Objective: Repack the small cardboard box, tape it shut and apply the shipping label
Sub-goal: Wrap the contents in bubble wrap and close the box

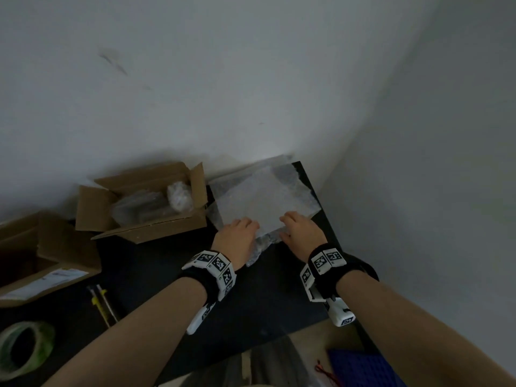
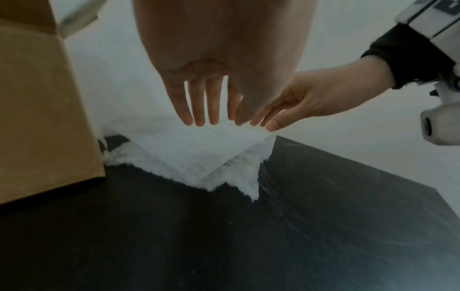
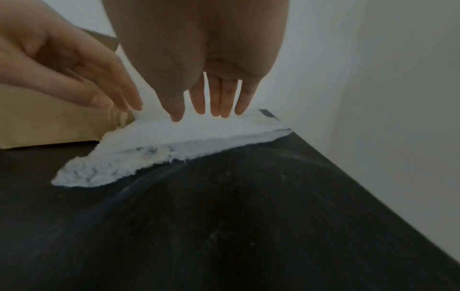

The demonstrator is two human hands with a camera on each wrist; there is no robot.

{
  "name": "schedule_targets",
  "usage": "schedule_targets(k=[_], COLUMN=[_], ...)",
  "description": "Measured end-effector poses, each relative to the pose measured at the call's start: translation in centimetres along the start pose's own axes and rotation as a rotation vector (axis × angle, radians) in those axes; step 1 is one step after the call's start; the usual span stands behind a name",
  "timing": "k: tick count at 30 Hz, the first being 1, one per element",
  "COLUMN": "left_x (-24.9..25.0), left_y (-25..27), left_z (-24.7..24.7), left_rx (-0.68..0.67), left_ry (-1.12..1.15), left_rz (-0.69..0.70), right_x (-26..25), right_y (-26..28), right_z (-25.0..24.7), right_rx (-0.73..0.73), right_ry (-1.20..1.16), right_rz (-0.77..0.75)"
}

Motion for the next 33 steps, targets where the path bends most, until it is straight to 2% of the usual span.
schedule_targets(k=[5, 8, 12, 18, 21, 27, 31, 33], left_x=[-1.2, -1.5, -1.2, -0.8, -0.5, -0.6, -0.6, 0.3], left_y=[-2.0, -2.9, -3.7, -4.0, -4.1, -4.0, -3.9, -3.8], left_z=[2.6, 3.5, 3.8, 4.0, 3.8, 4.2, 2.6, 0.9], left_rx=[-0.068, -0.062, -0.029, -0.074, -0.086, -0.136, -0.062, -0.004], left_ry=[0.005, 0.044, 0.05, -0.012, -0.056, -0.167, -0.092, -0.054], left_rz=[-0.056, -0.059, -0.097, -0.159, -0.17, -0.205, -0.168, -0.108], right_x=[1.1, 1.5, 1.6, 1.7, 2.1, 2.2, 1.5, 1.3], right_y=[-1.5, -2.1, -2.6, -3.0, -3.0, -2.0, -1.0, -0.8], right_z=[2.0, 3.2, 3.0, 1.7, 1.3, 2.2, 1.1, -0.6], right_rx=[0.025, 0.024, 0.09, 0.156, 0.176, -0.02, 0.026, 0.124], right_ry=[-0.033, -0.03, 0.023, 0.127, 0.096, -0.015, -0.015, -0.004], right_rz=[-0.024, -0.027, -0.04, -0.114, -0.08, -0.079, -0.084, -0.082])
Point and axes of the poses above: each hand's wrist, its own y-axis away from the middle knuckle, its own z-axis out of the palm, x = y × z, the point moved 7 cm from there along -y, towards the middle knuckle, and after that the axes turned 14 degrees about y, right-handed, at the moved point
